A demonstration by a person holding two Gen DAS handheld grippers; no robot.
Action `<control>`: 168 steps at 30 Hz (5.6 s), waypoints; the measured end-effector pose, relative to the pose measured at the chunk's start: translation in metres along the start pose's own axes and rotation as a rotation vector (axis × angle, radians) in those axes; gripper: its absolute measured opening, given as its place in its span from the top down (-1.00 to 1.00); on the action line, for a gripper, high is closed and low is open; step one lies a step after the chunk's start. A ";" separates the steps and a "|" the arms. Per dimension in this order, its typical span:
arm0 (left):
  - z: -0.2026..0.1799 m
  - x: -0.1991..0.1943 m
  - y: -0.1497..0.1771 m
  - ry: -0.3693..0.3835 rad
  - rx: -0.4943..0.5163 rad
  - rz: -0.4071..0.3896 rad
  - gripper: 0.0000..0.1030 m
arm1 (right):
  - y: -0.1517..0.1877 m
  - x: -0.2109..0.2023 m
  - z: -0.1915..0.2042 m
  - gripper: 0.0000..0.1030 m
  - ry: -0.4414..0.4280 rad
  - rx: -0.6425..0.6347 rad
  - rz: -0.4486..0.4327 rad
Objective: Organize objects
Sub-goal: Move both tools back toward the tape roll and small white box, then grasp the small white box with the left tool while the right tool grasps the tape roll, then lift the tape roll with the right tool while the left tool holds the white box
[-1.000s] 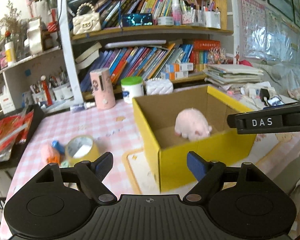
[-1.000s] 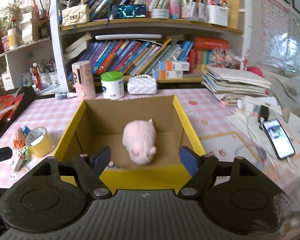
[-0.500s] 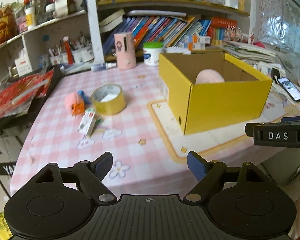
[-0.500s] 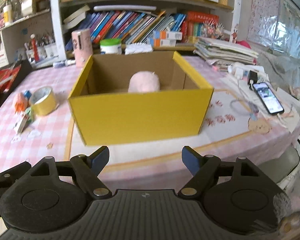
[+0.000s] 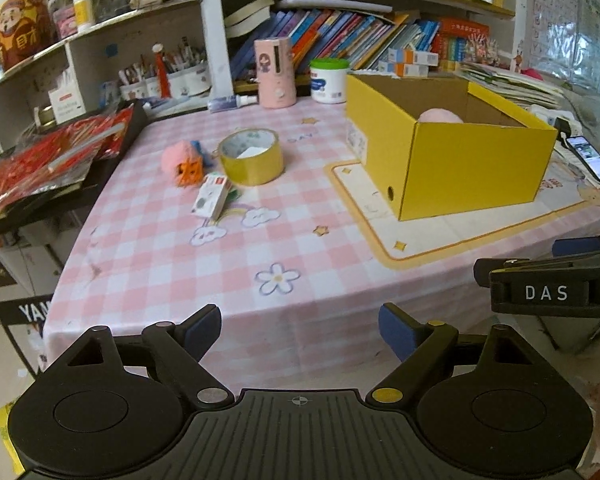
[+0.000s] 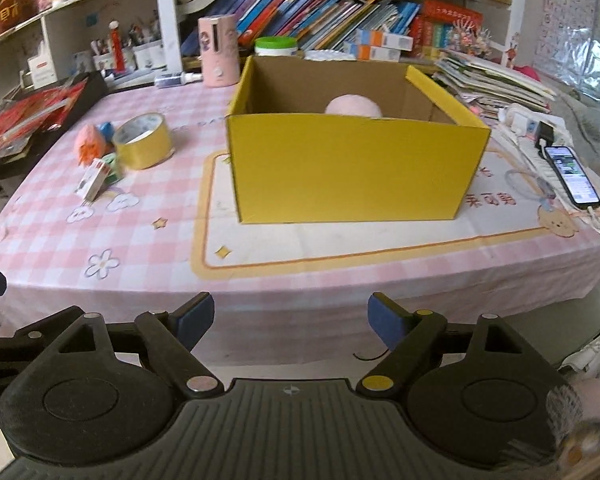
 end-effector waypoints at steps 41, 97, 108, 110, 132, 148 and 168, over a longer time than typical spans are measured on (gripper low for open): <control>0.091 0.025 -0.010 -0.155 -0.194 0.024 -0.71 | -0.036 0.053 0.098 -0.50 -0.230 -0.185 0.051; 0.085 0.188 -0.097 -0.043 -0.138 0.156 0.45 | -0.196 0.254 0.162 -0.83 -0.260 -0.373 0.086; 0.103 0.169 -0.103 -0.051 -0.204 0.113 0.45 | -0.194 0.250 0.149 -0.63 -0.289 -0.276 0.105; 0.106 0.161 -0.105 -0.052 -0.213 0.095 0.45 | -0.196 0.240 0.145 -0.63 -0.292 -0.251 0.085; 0.112 0.101 -0.071 -0.061 -0.250 0.043 0.45 | -0.141 0.167 0.123 -0.63 -0.313 -0.288 -0.005; 0.107 0.084 -0.063 -0.062 -0.239 0.025 0.45 | -0.137 0.142 0.113 -0.62 -0.305 -0.230 -0.041; 0.108 0.080 -0.062 -0.084 -0.255 0.024 0.45 | -0.132 0.153 0.107 0.15 -0.272 -0.217 0.013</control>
Point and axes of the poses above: each gripper's, at about its wrist camera, not at the fingertips, and x roughly the way its jaws point, z to its left, y to its underside, the point moved 4 cm from there along x, roughly the way its jaws point, and after that the axes turned 7 degrees about -y, right-handed, at the moved point
